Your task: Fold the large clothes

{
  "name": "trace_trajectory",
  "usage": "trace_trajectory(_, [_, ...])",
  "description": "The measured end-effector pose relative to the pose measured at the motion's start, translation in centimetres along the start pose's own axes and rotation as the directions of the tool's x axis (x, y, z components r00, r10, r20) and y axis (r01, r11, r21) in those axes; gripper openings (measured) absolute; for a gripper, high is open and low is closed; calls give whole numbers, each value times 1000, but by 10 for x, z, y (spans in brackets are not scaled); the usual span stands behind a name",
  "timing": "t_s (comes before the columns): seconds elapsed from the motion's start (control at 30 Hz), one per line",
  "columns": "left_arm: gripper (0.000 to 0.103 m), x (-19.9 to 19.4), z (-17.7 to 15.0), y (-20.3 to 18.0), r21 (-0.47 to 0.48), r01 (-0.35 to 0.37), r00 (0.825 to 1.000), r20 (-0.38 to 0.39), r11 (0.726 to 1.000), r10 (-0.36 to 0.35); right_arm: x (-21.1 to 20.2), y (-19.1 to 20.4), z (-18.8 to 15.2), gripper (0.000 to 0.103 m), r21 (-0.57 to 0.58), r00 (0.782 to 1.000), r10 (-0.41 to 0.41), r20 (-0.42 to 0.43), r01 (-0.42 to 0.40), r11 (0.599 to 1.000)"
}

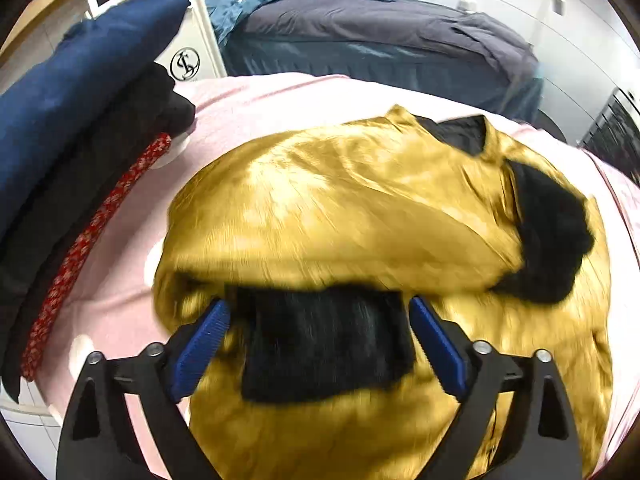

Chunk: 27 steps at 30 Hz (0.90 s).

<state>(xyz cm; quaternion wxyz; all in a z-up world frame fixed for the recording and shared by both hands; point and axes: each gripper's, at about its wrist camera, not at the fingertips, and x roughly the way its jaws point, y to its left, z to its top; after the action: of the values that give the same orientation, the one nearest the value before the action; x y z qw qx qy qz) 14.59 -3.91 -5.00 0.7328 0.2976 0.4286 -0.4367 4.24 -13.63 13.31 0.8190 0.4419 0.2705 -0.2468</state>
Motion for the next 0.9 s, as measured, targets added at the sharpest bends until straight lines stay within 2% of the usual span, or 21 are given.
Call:
trace_trajectory(0.03, [90,-6,-9,0,14,-6,1000,0,1000,6,8,-10,-3,10,27,999,-30,-14,31,999])
trace_trajectory(0.07, [90,-10,-17,0,24,-11,1000,-7,1000,11,16,-21,-7,27,56,997,-62,-34,64,996])
trace_trajectory(0.1, [90,-17,-30,0,19,-16,1000,-16,1000,16,25,-34,-12,63,86,994,-89,-57,94,992])
trace_trajectory(0.13, [90,-23,-37,18,1,-18,1000,-22,1000,18,35,-52,-18,76,130,991,-109,-82,119,984])
trace_trajectory(0.17, [90,-26,-46,22,-22,-18,999,-30,1000,17,46,-67,-24,78,175,988,-113,-107,130,976])
trace_trajectory(0.23, [90,-30,-62,38,-71,-29,998,-61,997,25,73,-100,-41,77,251,973,-127,-190,174,952])
trace_trajectory(0.3, [90,-27,-68,50,-105,-47,996,-75,993,39,98,-121,-54,68,281,958,-130,-254,202,938])
trace_trajectory(0.37, [90,-22,-71,50,-116,-59,994,-98,991,48,123,-138,-64,65,293,945,-137,-295,227,929])
trace_trajectory(0.43, [90,-25,-73,52,-122,-68,993,-102,990,56,139,-143,-68,54,289,938,-146,-315,241,926])
trace_trajectory(0.5, [90,-32,-75,56,-124,-71,994,-92,990,59,147,-139,-69,20,281,935,-130,-330,229,932])
trace_trajectory(0.53, [90,-35,-76,58,-125,-77,994,-86,989,66,145,-132,-67,16,256,939,-126,-320,213,943])
trace_trajectory(0.6, [90,-43,-76,62,-143,-79,995,-75,987,69,131,-109,-59,12,150,950,-157,-269,202,968])
trace_trajectory(0.67, [90,-45,-75,67,-176,-78,995,-72,981,66,105,-82,-52,11,4,957,-216,-194,221,975])
trace_trajectory(0.77, [90,-54,-74,73,-203,-74,997,-50,976,65,69,-72,-48,11,-77,961,-248,-123,240,968])
trace_trajectory(0.83, [90,-59,-69,74,-210,-66,998,-30,975,62,55,-82,-53,11,-98,946,-295,-134,284,954])
trace_trajectory(0.9, [90,-63,-61,72,-207,-49,999,-10,977,47,51,-101,-65,11,-107,917,-361,-170,347,932])
